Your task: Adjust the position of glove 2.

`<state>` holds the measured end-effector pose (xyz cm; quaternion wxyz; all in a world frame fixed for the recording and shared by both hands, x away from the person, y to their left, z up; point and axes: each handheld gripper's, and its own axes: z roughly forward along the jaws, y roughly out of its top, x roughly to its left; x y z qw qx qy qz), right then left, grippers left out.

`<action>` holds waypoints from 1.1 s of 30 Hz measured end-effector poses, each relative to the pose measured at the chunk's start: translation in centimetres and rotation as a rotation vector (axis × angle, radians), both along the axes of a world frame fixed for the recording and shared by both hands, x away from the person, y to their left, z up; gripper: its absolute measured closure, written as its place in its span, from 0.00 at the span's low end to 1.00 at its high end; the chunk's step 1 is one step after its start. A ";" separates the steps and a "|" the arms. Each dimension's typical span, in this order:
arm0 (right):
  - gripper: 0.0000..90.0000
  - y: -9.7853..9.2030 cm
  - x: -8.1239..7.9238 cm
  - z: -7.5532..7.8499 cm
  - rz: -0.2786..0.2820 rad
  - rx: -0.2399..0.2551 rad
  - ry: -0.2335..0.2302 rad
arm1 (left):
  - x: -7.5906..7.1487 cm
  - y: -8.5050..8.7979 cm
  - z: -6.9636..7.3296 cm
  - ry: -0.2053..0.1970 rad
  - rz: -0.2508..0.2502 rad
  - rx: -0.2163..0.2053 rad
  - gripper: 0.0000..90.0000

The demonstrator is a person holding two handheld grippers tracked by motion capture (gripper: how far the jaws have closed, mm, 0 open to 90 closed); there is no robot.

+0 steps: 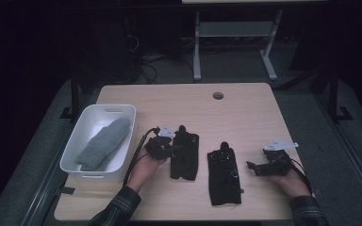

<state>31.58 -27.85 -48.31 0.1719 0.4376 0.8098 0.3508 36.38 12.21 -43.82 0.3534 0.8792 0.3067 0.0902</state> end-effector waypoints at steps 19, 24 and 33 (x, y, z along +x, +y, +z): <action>0.12 0.0 0.0 0.0 0.001 0.002 -0.001 | 0.4 -1.5 -2.1 0.033 -0.042 0.035 0.99; 0.12 0.0 0.0 0.0 0.000 0.002 0.000 | -0.8 -1.5 -2.1 0.044 -0.082 0.038 0.99; 0.12 0.0 0.0 0.0 0.000 0.002 0.000 | -2.5 -1.4 -2.1 0.068 -0.181 0.015 1.00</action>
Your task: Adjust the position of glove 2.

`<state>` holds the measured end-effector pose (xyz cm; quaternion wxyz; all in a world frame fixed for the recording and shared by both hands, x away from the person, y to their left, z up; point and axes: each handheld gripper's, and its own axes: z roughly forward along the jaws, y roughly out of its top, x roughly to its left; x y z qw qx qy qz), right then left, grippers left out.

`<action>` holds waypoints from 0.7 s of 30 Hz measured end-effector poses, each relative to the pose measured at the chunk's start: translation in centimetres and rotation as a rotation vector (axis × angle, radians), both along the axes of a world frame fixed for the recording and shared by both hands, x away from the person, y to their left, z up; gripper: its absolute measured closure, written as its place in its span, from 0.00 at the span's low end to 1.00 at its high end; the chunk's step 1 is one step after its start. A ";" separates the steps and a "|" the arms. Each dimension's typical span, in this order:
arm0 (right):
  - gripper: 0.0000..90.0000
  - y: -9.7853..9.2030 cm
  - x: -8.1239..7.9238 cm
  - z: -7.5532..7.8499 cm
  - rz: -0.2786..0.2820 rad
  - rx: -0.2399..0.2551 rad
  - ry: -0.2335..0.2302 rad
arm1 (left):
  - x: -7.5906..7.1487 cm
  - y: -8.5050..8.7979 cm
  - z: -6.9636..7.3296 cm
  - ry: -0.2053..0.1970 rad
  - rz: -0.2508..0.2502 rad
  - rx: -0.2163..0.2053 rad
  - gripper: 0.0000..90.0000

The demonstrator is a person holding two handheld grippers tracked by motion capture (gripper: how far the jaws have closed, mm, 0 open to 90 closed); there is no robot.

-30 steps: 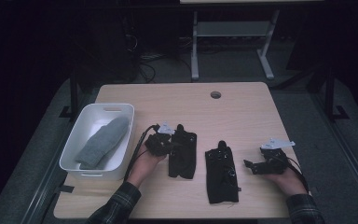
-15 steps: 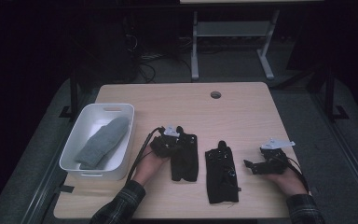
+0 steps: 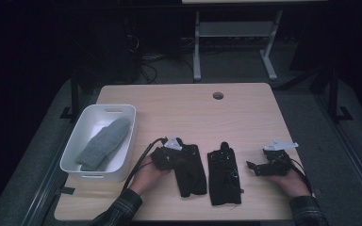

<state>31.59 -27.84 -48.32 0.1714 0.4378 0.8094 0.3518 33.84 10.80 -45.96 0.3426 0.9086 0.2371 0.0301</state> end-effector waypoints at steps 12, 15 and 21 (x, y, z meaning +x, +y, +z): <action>0.12 0.0 0.0 0.0 0.002 -0.002 0.000 | -1.0 -1.5 -0.1 0.017 -0.116 -0.019 0.99; 0.12 0.0 0.0 0.0 0.004 -0.004 -0.001 | -1.1 -1.8 -0.1 0.010 -0.106 -0.018 0.99; 0.12 0.0 0.0 0.0 0.004 -0.004 -0.001 | -1.1 -1.0 0.5 0.013 -0.034 -0.027 0.81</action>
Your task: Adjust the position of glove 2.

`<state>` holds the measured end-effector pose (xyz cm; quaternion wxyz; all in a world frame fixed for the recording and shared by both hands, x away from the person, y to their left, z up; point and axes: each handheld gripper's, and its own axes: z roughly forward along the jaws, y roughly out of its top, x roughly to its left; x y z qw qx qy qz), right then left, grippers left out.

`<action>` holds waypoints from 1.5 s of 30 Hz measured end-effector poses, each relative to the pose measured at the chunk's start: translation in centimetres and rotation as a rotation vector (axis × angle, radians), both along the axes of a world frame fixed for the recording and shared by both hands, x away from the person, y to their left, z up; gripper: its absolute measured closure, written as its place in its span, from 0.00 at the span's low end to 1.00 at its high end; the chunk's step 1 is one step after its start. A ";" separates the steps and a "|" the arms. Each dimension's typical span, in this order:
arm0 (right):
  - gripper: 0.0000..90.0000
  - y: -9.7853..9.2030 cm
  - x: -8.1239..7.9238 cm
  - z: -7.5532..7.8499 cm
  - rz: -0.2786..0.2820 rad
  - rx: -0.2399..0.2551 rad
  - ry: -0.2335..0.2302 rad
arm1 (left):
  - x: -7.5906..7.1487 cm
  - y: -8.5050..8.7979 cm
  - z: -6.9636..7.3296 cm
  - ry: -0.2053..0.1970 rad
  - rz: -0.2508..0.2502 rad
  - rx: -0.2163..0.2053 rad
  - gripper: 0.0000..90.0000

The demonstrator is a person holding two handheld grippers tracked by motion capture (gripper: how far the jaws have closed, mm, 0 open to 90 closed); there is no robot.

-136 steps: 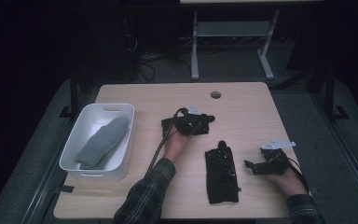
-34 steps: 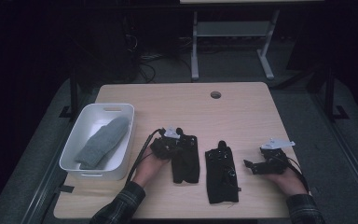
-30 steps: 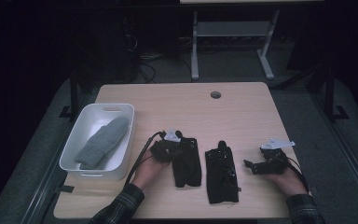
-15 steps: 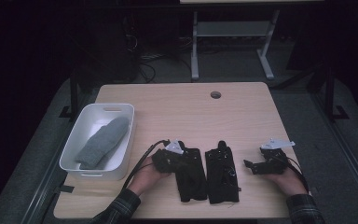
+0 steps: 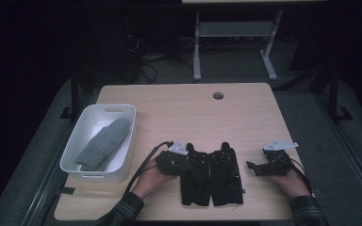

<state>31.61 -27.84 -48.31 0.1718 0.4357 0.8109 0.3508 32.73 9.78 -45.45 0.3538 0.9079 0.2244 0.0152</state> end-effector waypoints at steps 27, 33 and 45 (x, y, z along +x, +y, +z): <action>0.12 0.0 0.0 0.0 0.001 0.000 0.000 | -1.3 1.1 -0.5 0.015 0.193 0.027 0.56; 0.18 0.2 -0.2 0.2 0.007 -0.003 0.002 | -1.4 0.6 -0.7 -0.020 0.184 0.029 0.77; 0.90 1.4 -3.2 2.1 0.168 0.048 0.081 | -0.3 1.0 -0.6 0.050 0.233 -0.078 0.97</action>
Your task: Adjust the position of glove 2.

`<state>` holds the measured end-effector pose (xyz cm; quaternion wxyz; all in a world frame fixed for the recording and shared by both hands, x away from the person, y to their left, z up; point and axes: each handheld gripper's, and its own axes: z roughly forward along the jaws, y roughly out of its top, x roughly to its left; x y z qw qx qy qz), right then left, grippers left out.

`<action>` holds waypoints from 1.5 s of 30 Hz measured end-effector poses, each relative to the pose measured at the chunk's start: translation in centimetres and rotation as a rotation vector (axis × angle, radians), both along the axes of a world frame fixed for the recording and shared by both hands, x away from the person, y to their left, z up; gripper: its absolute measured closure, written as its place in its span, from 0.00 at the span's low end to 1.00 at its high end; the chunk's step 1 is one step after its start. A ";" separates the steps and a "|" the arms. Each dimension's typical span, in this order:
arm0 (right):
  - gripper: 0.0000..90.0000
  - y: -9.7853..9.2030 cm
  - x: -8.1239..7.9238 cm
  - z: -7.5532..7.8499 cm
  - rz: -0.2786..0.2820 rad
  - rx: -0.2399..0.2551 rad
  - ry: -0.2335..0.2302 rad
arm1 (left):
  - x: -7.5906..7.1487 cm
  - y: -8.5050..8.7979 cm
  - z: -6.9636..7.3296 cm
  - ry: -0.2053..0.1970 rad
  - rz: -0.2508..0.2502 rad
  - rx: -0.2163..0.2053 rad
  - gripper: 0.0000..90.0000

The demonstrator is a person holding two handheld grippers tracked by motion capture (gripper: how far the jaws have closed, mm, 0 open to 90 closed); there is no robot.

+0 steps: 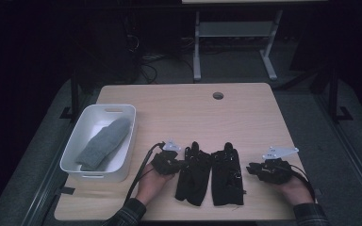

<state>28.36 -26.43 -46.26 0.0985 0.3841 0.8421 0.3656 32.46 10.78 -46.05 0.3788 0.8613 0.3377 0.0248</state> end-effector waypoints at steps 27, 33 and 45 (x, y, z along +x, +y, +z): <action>1.00 4.3 0.3 -0.5 0.178 0.032 0.089 | 0.4 1.5 2.9 0.078 -0.008 -0.260 0.97; 1.00 5.9 0.7 -0.4 0.207 0.038 0.089 | 0.4 1.4 3.3 0.083 -0.020 -0.300 0.97; 1.00 9.5 1.6 -0.5 0.274 0.030 0.074 | 0.5 0.2 3.7 0.070 -0.049 -0.306 0.97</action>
